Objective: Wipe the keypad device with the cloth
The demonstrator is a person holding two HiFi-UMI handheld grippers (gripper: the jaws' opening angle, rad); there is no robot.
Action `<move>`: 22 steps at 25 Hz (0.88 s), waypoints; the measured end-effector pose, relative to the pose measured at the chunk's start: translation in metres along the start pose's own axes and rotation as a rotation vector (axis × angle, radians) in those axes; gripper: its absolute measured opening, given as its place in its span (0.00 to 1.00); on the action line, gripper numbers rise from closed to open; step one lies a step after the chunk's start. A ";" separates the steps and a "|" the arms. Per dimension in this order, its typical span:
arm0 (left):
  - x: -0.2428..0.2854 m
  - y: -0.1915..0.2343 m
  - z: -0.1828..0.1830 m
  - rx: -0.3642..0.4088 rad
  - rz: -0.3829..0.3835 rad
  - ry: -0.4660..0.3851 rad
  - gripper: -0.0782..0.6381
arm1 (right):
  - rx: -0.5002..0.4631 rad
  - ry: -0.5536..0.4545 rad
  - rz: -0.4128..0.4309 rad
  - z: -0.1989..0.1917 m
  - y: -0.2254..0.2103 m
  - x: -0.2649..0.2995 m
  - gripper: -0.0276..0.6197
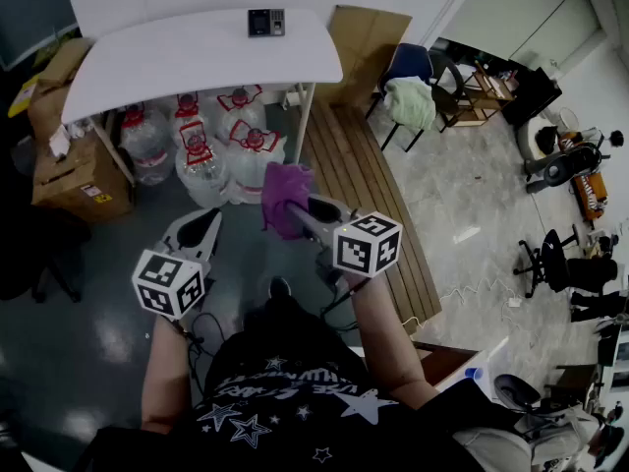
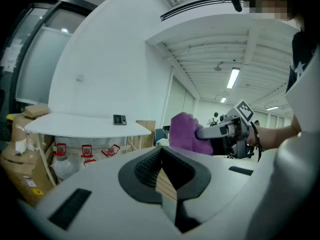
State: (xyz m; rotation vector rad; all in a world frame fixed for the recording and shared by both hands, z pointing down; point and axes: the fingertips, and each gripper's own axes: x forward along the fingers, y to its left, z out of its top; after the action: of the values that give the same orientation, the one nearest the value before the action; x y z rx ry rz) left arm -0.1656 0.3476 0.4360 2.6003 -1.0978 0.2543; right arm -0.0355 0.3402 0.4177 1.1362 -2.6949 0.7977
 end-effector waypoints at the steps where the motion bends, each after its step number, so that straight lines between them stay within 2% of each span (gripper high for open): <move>1: 0.002 0.001 0.001 -0.003 0.002 -0.002 0.12 | -0.007 0.011 -0.003 0.000 -0.001 0.002 0.19; 12: 0.014 0.007 0.000 -0.025 -0.017 0.004 0.12 | 0.001 0.026 -0.026 -0.001 -0.012 0.010 0.19; 18: 0.017 0.009 -0.014 -0.052 -0.027 0.019 0.12 | -0.039 0.039 -0.065 -0.009 -0.019 0.004 0.19; 22: 0.021 0.015 -0.014 -0.054 -0.024 0.024 0.12 | -0.013 0.042 -0.072 -0.012 -0.028 0.007 0.19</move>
State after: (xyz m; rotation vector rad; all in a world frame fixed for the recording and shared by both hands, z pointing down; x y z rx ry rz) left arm -0.1625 0.3290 0.4579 2.5551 -1.0500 0.2459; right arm -0.0225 0.3252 0.4419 1.1922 -2.6059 0.7827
